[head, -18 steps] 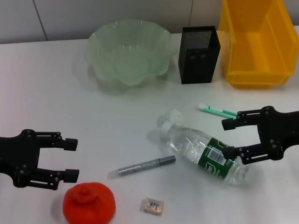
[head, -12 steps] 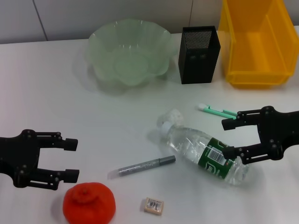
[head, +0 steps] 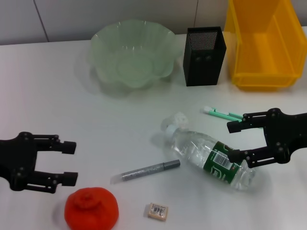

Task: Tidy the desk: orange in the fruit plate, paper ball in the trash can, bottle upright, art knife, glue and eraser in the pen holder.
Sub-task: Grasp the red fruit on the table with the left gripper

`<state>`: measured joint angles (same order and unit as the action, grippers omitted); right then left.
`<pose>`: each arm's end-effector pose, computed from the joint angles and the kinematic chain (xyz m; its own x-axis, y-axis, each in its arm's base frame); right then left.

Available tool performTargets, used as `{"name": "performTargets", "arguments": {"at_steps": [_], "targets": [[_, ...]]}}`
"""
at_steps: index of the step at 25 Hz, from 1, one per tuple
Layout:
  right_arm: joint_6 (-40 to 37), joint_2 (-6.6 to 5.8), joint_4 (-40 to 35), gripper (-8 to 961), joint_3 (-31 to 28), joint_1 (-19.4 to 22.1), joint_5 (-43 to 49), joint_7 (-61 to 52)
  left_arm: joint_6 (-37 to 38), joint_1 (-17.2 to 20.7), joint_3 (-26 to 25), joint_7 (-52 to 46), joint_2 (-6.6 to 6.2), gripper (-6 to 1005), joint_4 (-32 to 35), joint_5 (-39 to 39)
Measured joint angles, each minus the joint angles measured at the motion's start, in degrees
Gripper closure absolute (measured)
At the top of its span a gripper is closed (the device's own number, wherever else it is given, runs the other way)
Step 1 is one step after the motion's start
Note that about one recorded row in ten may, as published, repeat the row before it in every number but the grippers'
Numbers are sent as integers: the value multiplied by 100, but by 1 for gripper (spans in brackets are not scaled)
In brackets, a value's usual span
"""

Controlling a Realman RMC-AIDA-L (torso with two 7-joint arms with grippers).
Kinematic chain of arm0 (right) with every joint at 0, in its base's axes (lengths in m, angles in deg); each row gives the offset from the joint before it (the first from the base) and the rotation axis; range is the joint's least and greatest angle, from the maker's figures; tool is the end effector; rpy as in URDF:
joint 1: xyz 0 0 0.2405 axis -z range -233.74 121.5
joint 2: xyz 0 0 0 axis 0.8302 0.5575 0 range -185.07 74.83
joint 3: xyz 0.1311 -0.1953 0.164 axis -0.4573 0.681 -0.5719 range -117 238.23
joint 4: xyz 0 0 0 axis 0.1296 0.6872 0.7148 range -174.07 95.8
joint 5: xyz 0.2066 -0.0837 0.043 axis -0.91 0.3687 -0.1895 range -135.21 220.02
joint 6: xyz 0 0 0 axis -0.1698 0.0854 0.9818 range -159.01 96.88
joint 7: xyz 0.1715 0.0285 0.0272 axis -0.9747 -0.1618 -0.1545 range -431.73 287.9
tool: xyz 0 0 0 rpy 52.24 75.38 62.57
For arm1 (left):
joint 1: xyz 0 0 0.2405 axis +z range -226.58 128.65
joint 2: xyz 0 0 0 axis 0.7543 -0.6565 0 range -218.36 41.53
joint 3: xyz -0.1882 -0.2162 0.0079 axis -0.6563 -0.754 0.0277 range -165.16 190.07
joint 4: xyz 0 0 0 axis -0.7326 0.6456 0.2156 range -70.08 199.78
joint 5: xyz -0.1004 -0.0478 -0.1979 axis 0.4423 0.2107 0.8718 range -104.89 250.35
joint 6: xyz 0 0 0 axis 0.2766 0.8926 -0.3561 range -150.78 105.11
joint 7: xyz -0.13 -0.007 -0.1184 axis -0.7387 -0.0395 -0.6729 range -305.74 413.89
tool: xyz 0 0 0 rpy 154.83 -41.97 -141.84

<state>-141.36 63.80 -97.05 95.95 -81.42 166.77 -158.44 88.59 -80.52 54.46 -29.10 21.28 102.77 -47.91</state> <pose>0.2873 0.3170 0.0171 0.8694 -0.3350 -0.3631 -0.3769 -0.9249 -0.0492 -0.2876 0.3264 0.0183 0.8598 0.3703 0.3517 0.3405 -0.9289 0.1457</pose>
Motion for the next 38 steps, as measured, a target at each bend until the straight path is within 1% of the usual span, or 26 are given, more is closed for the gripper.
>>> {"name": "performTargets", "arguments": {"at_steps": [3,4,5,8,9,10,13,16,22,24,25,26,31,38], "targets": [[-3,0,0,185,1,-1,0,-9,44,133,69,-313,7,246,348,-44],[-4,0,0,185,20,-1,0,-12,64,239,86,-431,29,249,557,-148],[-4,0,0,185,20,-1,0,-12,64,239,86,-431,29,251,557,-148],[5,0,0,185,60,-1,0,-14,31,413,84,-370,70,258,697,-314],[10,0,0,185,65,-1,0,-15,-19,519,63,-132,128,260,705,-363],[10,0,0,185,65,-1,0,-15,-19,519,63,-132,128,262,705,-363],[11,0,0,185,65,-1,0,-20,-111,667,14,354,279,269,681,-364],[10,2,0,185,69,0,0,-29,-316,752,25,580,449,276,660,-398],[11,8,42,185,71,-1,0,-34,-654,782,78,838,742,289,611,-595],[12,9,87,185,76,-20,-1,-36,-794,783,86,905,808,294,604,-655],[12,9,87,185,76,-20,-1,-36,-794,783,86,905,808,296,604,-655],[13,9,96,185,92,-24,-1,-36,-942,782,106,959,844,299,547,-715],[24,9,110,185,121,-23,-1,-39,-1076,745,132,1095,836,310,325,-740],[68,3,122,185,123,-28,-1,-40,-1154,785,126,1245,834,326,304,-742]]}}
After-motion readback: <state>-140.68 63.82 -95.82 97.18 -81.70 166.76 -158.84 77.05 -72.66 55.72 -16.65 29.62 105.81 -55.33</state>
